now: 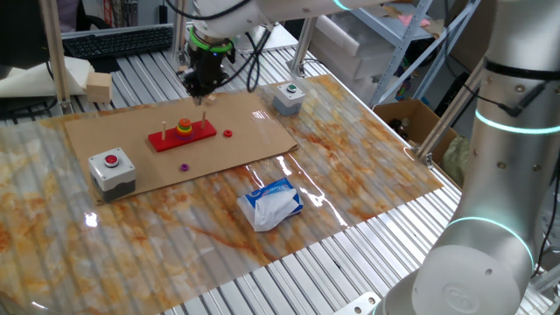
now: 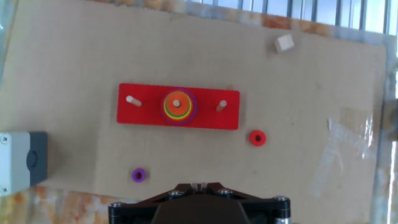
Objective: Take out one Hanoi block and throw it aside
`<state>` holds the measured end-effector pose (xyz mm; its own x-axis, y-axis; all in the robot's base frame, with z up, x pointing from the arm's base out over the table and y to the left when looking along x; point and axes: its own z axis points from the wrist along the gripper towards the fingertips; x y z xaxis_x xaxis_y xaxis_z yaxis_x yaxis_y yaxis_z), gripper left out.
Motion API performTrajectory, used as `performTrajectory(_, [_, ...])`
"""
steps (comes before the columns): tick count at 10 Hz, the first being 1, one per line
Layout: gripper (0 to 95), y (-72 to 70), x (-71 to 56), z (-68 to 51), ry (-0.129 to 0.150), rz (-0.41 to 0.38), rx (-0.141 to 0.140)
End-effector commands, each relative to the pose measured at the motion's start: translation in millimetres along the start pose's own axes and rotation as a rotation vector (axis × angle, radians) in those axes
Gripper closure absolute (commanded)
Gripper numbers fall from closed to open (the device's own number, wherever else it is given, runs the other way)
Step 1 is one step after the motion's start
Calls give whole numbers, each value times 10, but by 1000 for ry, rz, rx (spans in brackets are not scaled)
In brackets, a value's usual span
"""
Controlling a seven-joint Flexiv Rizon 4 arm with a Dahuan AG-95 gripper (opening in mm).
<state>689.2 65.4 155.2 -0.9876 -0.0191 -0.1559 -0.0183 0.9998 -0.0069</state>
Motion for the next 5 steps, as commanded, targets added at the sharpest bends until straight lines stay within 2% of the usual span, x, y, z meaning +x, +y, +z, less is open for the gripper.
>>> performTrajectory(1, [950,-9,-131,29,3,-2,0])
performTrajectory(5, [950,48,-383,126,9,35,-1])
